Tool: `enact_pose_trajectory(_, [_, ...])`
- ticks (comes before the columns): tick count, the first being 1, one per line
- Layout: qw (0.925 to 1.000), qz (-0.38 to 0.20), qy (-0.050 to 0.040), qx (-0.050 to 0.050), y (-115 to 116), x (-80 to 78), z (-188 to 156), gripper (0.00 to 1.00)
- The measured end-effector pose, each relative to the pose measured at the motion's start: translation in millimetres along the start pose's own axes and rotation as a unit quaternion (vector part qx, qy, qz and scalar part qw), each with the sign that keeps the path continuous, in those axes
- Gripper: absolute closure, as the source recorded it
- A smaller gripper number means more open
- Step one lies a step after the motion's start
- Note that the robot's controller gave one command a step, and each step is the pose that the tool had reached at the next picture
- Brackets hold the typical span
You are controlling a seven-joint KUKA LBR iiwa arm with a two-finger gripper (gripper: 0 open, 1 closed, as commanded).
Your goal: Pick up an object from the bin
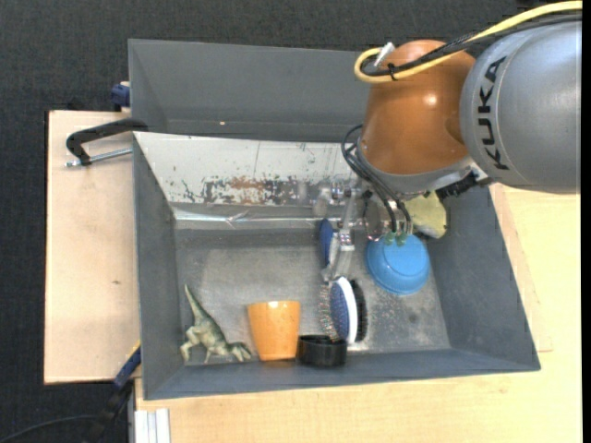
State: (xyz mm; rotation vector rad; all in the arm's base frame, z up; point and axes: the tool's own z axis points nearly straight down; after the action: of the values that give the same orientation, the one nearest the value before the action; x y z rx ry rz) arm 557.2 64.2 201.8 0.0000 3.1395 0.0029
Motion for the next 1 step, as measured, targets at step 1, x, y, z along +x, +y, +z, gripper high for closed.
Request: enact_pose_trajectory(1, [0.9923, -0.124, 0.0032, 0.000, 15.8, 37.9, 122.5, 0.00])
